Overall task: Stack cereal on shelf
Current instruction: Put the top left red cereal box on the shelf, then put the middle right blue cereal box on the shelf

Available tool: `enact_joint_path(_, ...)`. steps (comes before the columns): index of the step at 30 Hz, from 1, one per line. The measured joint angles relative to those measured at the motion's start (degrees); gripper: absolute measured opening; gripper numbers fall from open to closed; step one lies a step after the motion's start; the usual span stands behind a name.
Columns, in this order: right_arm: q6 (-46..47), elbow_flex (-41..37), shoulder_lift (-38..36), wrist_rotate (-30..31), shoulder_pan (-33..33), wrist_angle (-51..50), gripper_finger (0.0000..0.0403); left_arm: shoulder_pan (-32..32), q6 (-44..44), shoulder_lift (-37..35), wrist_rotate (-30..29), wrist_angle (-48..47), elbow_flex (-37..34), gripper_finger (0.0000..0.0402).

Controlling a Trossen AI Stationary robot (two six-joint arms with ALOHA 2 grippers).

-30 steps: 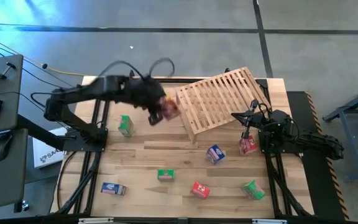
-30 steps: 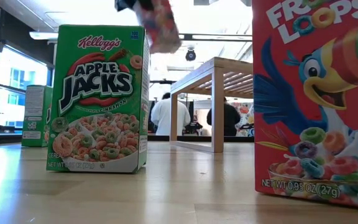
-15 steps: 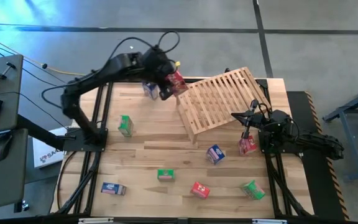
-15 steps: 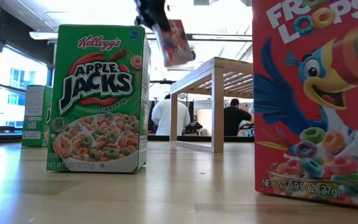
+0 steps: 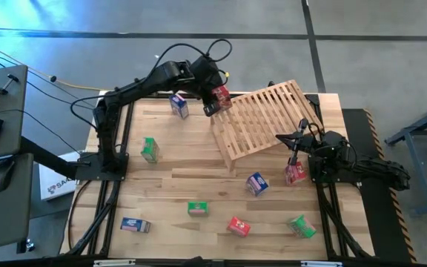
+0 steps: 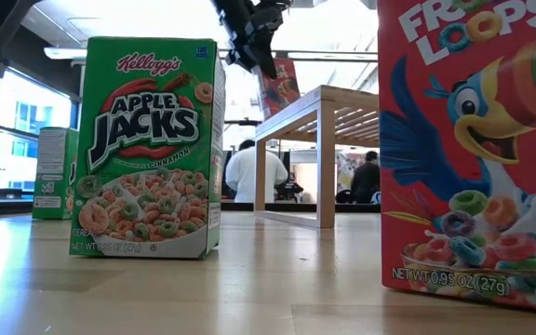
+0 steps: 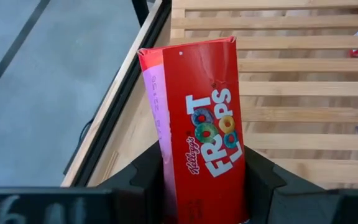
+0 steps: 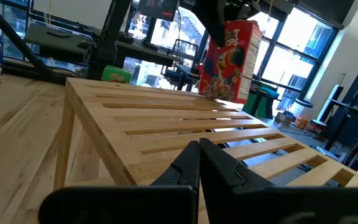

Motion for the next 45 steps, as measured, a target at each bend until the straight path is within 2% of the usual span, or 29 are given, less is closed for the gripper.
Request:
enact_joint_path(8, 0.0, 0.0, 0.0, 0.0, 0.0, 0.0, 0.0000, -0.2, 0.7, 0.1, 0.2, -0.5, 0.3, 0.0135)
enact_joint_path(17, 0.0, 0.0, 0.0, 0.0, 0.0, 0.0, 0.0000, -1.4, 2.9, 0.4, 0.3, -0.9, 0.2, 0.0188)
enact_joint_path(23, 0.0, 0.0, 0.0, 0.0, 0.0, 0.0, 0.0000, -1.4, 3.0, 0.4, 0.2, -0.3, 0.2, 0.0206)
enact_joint_path(30, 0.0, 0.0, 0.0, 0.0, 0.0, 0.0, 0.0000, -1.4, 4.9, 0.0, 0.2, 2.7, 0.1, 0.0211)
enact_joint_path(38, 0.0, 0.0, 0.0, 0.0, 0.0, 0.0, 0.0000, -2.1, 8.5, -5.1, 0.2, 6.3, 0.0, 0.0211)
enact_joint_path(43, 0.0, 0.0, 0.0, 0.0, 0.0, 0.0, 0.0000, -4.1, 10.5, -10.4, 0.7, 8.1, -5.6, 0.0200)
enact_joint_path(45, 0.0, 0.0, 0.0, 0.0, 0.0, 0.0, 0.0000, -5.2, 12.2, -13.8, 4.6, 9.8, -10.8, 0.0185)
